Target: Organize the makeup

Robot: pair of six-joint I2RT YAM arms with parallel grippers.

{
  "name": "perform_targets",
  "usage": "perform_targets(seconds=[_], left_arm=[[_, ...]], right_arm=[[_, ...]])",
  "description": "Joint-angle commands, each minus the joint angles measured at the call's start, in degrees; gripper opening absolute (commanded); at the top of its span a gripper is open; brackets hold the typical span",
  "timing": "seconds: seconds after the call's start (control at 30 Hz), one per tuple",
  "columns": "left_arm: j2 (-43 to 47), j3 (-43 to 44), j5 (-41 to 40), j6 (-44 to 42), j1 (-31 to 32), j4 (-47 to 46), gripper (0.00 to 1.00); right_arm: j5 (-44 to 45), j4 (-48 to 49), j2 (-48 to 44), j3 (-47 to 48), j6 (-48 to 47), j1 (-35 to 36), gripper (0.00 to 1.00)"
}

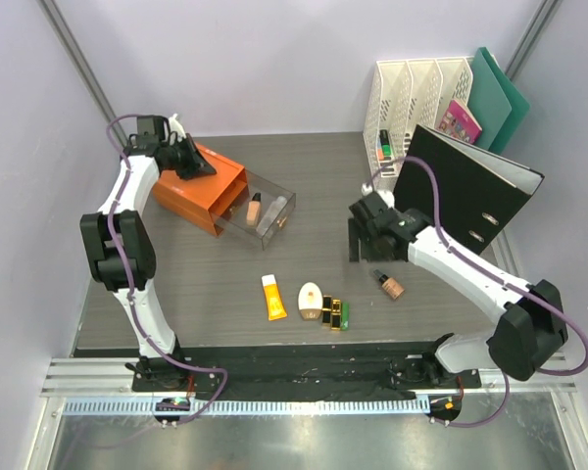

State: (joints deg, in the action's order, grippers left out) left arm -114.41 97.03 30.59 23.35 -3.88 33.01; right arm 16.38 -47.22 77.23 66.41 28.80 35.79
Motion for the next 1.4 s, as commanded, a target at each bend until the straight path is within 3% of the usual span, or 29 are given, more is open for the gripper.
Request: perform_targets(seconds=[0.0,0.27,0.7,0.8,0.83,0.93,0.97,1.2,1.37], left_arm=[[-9.2,-7.7,-12.7,-6.0,-0.3,20.3,0.00],[-9.3,-7.8,-11.9,-6.1,-0.4,20.5,0.00],[-8.5,-9.1,-11.3,-6.0,-0.3,20.1,0.00],[-8.3,-9.1,-11.3,-6.0,-0.3,20.2,0.00],[-8.3,-9.1,-11.4,-6.0,-0.4,20.2,0.00],[-8.2,-9.2,-11.6,-6.1,-0.3,20.2,0.00],[-8.3,-9.4,-11.5,-6.0,-0.3,20.3,0.00],[-8.1,-9.6,-11.9,-6.0,-0.3,20.2,0.00],[-8.0,-9.2,-12.0,-6.0,-0.3,20.8,0.00]], right_arm=[[4.9,-5.1,-2.3,-8.3,2.5,-0.8,0.75],[9.7,-5.8,0.6,-15.1,4.5,-2.2,0.76],[1.1,0.2,19.5,-15.2,-0.4,-9.7,0.74],[-1.4,1.3,20.7,-14.1,-1.5,-9.8,0.67],[-2.2,1.4,20.8,-13.3,-2.2,-9.8,0.48],[-5.2,1.5,20.9,-11.8,-2.6,-9.8,0.08],[-6.1,1.4,21.0,-11.4,-2.5,-9.9,0.04],[-10.6,0.1,20.0,-5.1,-2.6,-9.8,0.01],[-15.6,-0.4,18.5,8.1,-2.4,-9.6,0.01]])
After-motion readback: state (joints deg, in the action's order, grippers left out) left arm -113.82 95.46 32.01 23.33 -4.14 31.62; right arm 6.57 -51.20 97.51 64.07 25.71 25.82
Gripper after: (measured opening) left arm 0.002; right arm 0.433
